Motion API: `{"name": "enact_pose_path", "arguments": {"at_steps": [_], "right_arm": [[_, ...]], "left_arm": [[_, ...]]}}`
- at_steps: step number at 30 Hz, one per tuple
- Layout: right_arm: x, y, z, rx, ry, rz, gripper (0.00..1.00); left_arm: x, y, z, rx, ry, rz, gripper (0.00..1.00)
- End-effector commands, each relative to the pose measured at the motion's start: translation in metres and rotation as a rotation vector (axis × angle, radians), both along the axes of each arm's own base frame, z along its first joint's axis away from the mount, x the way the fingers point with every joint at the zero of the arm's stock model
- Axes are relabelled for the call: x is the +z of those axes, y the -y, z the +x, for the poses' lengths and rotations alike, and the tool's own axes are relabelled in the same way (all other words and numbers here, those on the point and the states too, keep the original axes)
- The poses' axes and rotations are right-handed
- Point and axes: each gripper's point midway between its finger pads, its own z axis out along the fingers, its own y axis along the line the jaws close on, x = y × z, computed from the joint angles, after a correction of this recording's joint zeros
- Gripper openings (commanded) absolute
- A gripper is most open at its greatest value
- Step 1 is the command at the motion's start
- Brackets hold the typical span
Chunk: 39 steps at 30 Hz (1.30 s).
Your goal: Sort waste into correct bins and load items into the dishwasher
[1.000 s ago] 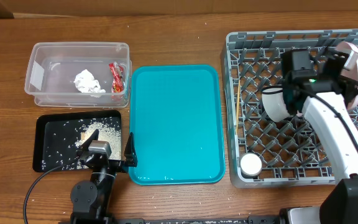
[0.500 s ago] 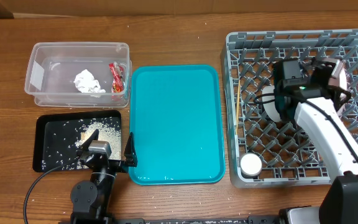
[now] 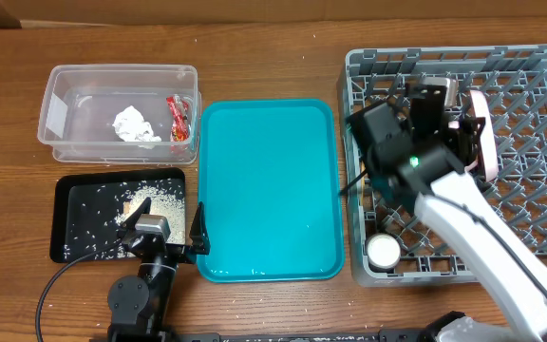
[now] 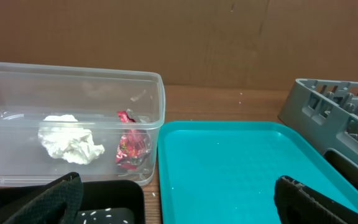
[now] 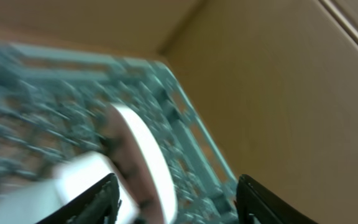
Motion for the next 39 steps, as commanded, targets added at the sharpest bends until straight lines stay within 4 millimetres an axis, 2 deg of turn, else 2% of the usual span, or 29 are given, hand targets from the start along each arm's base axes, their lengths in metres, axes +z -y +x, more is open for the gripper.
{"name": "enact_pose_path", "arguments": {"at_steps": [1, 5, 8, 16, 19, 23, 26, 32, 37, 39], "right_arm": [[0.041, -0.027, -0.017, 0.136, 0.115, 0.157, 0.65], [0.048, -0.076, -0.042, 0.400, 0.090, 0.398, 0.75], [0.055, -0.117, -0.071, 0.635, 0.043, 0.595, 1.00], [0.077, -0.176, -0.140, 1.064, -0.092, 0.949, 1.00], [0.071, -0.168, -0.145, 1.068, -0.124, 0.899, 1.00], [0.084, -0.157, -0.130, 1.030, -0.025, 0.835, 1.00], [0.090, -0.142, -0.123, 0.972, 0.031, 0.775, 1.00], [0.103, -0.109, -0.128, 0.903, 0.117, 0.746, 1.00], [0.118, -0.070, -0.118, 0.781, 0.254, 0.783, 1.00], [0.119, -0.067, -0.114, 0.803, 0.264, 0.794, 1.00]], "left_arm": [[0.000, 0.002, 0.000, -0.012, 0.007, 0.003, 1.00], [0.000, 0.003, 0.000, -0.012, 0.008, 0.003, 1.00], [0.000, 0.002, 0.000, -0.012, 0.008, 0.003, 1.00], [0.000, 0.002, 0.000, -0.012, 0.008, 0.003, 1.00], [0.000, 0.002, 0.000, -0.012, 0.008, 0.003, 1.00], [0.000, 0.002, 0.000, -0.012, 0.007, 0.003, 1.00], [0.000, 0.002, 0.000, -0.012, 0.008, 0.003, 1.00], [0.000, 0.002, 0.000, -0.012, 0.007, 0.003, 1.00], [0.000, 0.002, 0.000, -0.012, 0.007, 0.003, 1.00], [0.000, 0.002, 0.000, -0.012, 0.008, 0.003, 1.00]]}}
